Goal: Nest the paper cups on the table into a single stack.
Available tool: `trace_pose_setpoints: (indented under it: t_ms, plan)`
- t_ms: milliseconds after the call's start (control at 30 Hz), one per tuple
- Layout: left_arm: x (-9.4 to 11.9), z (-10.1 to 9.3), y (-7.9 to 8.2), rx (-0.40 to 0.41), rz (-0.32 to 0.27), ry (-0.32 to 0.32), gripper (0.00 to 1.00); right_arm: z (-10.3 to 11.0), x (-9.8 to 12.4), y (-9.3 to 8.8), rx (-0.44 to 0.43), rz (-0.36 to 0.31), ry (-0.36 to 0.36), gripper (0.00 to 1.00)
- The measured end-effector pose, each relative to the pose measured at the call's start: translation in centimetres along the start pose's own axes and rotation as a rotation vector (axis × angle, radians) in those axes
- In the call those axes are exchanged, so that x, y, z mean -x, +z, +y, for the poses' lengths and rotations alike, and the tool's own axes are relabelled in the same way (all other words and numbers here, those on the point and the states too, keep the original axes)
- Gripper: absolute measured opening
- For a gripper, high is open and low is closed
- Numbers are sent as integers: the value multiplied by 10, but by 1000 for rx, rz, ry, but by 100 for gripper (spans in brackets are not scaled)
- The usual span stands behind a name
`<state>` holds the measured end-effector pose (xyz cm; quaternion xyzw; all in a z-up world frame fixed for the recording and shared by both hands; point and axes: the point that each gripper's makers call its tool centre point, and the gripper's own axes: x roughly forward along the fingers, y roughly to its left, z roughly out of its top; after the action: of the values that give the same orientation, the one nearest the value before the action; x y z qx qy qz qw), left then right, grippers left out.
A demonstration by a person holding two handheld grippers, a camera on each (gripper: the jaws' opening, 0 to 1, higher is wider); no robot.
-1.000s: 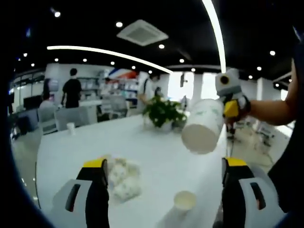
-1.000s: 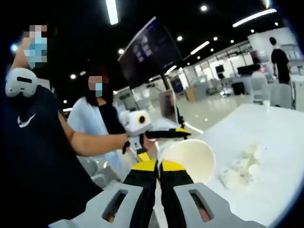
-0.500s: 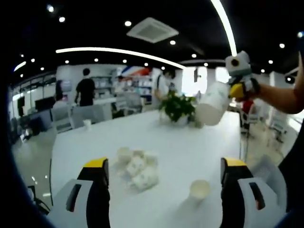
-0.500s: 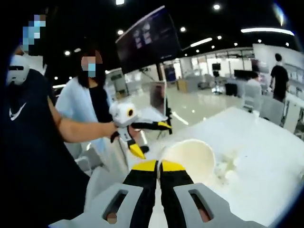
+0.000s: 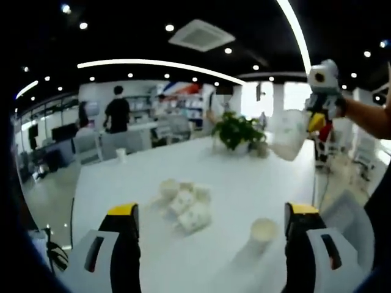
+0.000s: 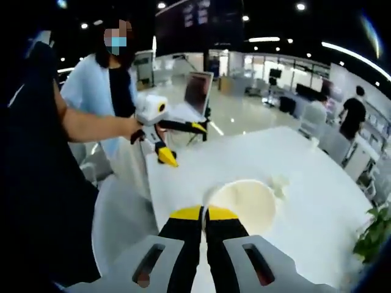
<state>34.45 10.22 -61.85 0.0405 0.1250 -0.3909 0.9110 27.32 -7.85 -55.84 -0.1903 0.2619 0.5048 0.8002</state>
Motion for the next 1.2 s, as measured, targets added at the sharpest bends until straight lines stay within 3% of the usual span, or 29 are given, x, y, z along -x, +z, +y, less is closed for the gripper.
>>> trace_pose_setpoints:
  t_ms: [167, 300, 433, 567, 933, 1200]
  plan:
    - [6, -4, 1, -4, -22, -23, 97, 11, 2, -2, -6, 47, -69, 0]
    - [12, -5, 4, 7, -4, -45, 97, 16, 4, -1, 2, 63, -99, 0]
    - [24, 0, 15, 6, -42, 3, 98, 23, 5, 13, 40, 54, -92, 0]
    - [32, -3, 14, 17, -37, 24, 97, 26, 3, 19, 86, 66, -82, 0]
    - [44, 3, -1, 35, -35, 69, 97, 19, -41, -15, 267, 297, -86, 0]
    - [49, 7, -6, 39, -34, 79, 97, 19, -56, -25, 316, 356, -66, 0]
